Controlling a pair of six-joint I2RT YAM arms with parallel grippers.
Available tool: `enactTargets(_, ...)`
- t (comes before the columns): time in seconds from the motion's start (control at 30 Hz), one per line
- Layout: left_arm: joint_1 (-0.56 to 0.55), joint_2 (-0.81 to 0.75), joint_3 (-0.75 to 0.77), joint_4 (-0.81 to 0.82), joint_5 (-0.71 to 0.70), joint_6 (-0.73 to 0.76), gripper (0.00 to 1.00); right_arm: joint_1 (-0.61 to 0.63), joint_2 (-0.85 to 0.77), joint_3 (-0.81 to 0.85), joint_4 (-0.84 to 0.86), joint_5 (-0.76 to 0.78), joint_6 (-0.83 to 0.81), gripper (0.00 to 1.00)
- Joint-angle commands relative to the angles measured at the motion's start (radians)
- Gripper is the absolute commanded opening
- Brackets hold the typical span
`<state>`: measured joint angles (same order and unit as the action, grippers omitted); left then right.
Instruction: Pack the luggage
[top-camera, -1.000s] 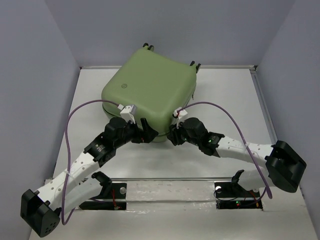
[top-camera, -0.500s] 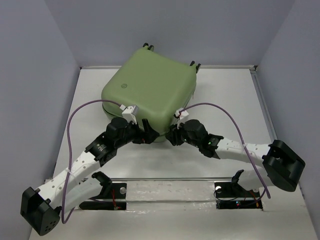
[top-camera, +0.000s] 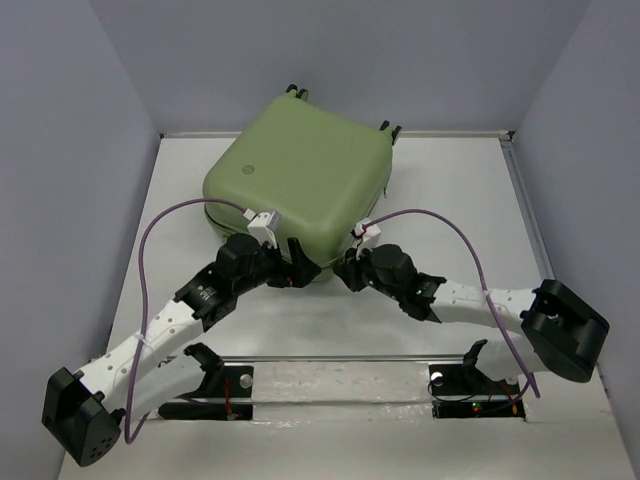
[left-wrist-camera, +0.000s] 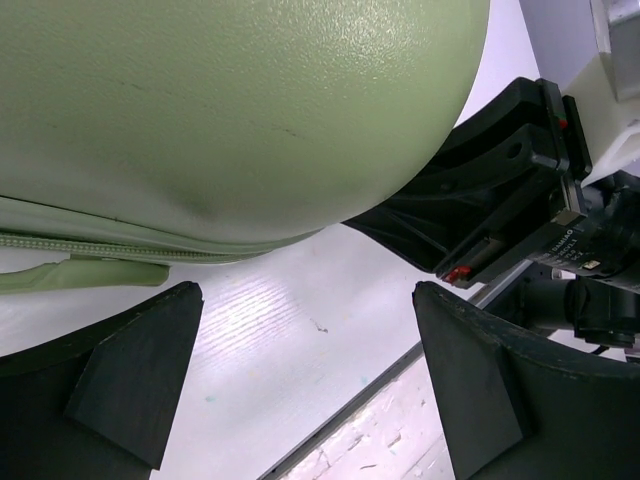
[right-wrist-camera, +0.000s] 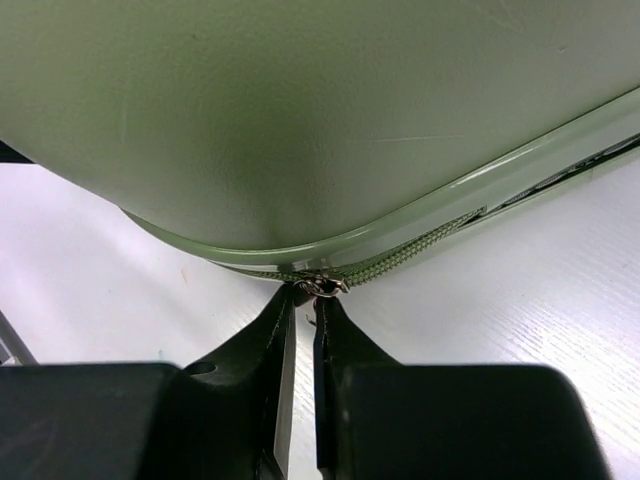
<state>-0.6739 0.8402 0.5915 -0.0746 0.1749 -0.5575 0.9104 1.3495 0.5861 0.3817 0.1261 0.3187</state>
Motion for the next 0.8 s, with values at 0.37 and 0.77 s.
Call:
enactTargets(0.37,-0.019,0.129,0.116,0.228,-0.051,-0.024,0.99,0.179,-0.093,-0.163,0.141,-0.341,0.253,0.07)
enactTargets(0.77,-0.093,0.223,0.195,0.272,-0.061,-0.051,0.99,0.357,0.192,-0.037,0.478,-0.176,0.359,0.07)
